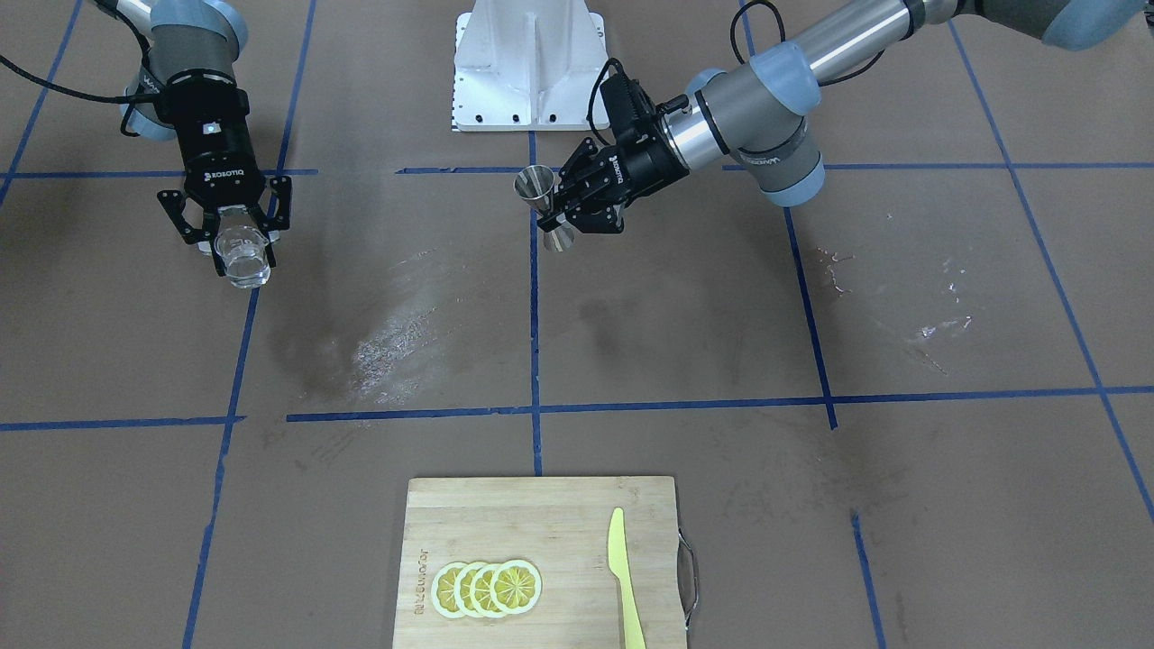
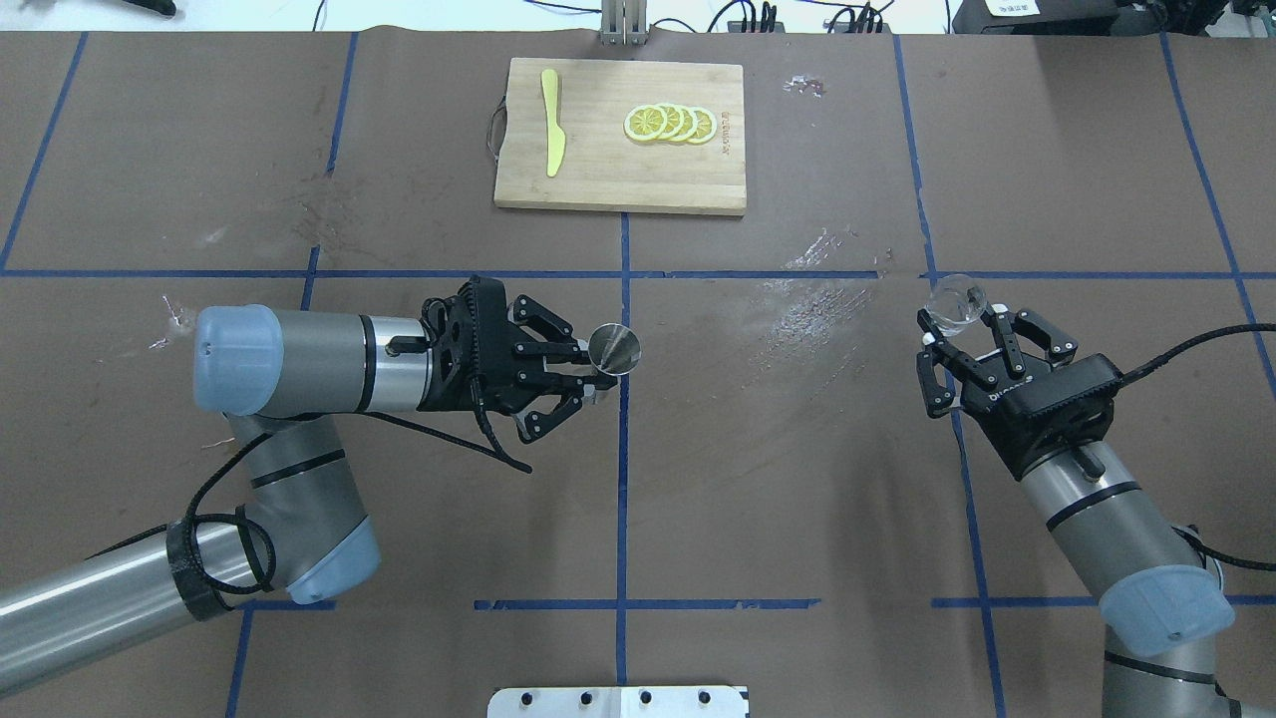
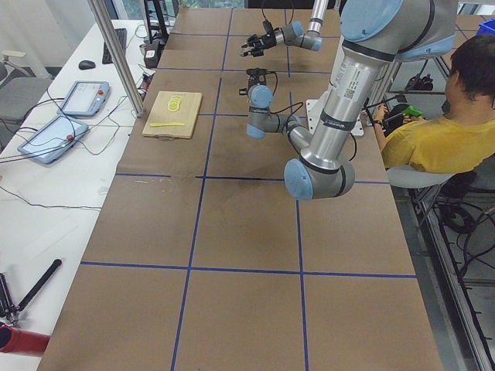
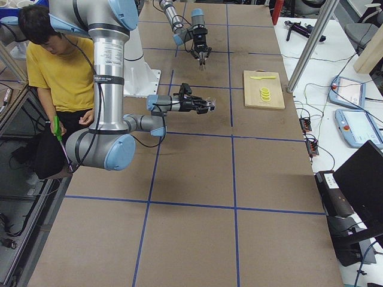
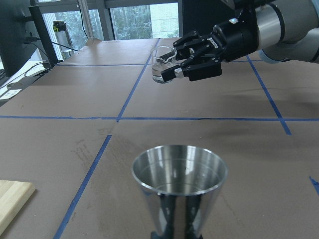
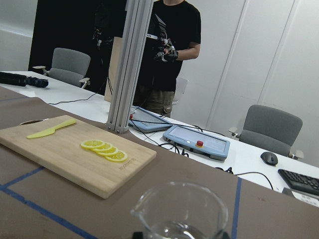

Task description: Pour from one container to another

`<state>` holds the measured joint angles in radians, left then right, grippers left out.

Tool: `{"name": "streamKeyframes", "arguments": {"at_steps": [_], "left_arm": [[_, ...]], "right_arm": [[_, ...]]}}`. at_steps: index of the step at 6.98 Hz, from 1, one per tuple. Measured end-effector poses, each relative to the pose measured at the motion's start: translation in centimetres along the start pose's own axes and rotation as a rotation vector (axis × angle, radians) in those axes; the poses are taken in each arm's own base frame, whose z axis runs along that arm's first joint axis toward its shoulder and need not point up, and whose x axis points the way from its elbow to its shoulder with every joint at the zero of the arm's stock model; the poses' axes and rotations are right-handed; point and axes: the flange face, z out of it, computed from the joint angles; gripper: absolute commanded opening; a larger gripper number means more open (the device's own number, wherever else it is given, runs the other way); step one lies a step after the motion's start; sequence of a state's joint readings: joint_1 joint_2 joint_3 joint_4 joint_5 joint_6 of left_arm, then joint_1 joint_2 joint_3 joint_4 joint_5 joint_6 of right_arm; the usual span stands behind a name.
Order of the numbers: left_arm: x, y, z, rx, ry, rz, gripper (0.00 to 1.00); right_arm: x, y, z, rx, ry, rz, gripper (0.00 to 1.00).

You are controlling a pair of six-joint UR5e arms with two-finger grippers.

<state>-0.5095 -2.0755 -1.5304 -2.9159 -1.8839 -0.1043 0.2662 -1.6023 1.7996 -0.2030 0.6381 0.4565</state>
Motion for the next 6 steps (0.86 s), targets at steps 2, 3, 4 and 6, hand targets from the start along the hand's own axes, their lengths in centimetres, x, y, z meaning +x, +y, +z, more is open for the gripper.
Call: {"name": "streamKeyframes", "arguments": {"at_steps": [2, 3, 4, 6], "left_arm": [[-0.2, 0.4, 0.3, -0.007, -0.019, -0.003, 0.0], [-0.3, 0.4, 0.4, -0.008, -0.03, -0.004, 0.0], [-0.4, 0.3, 0.5, -0.009, -0.035, -0.005, 0.0], [-0.4, 0.2, 0.7, -0.011, -0.037, -0.007, 0.0]], "right_arm": [[-4.5, -7.1, 1.1, -0.015, 0.009, -0.055, 0.0], [-7.1, -9.6, 2.0, -0.033, 0.022, -0.085, 0.0], [-10.0, -11.5, 2.9, -0.053, 0.044, -0.125, 0.0], [-16.1, -14.3, 2.6, -0.067, 0.068, -0.178, 0.0]]}}
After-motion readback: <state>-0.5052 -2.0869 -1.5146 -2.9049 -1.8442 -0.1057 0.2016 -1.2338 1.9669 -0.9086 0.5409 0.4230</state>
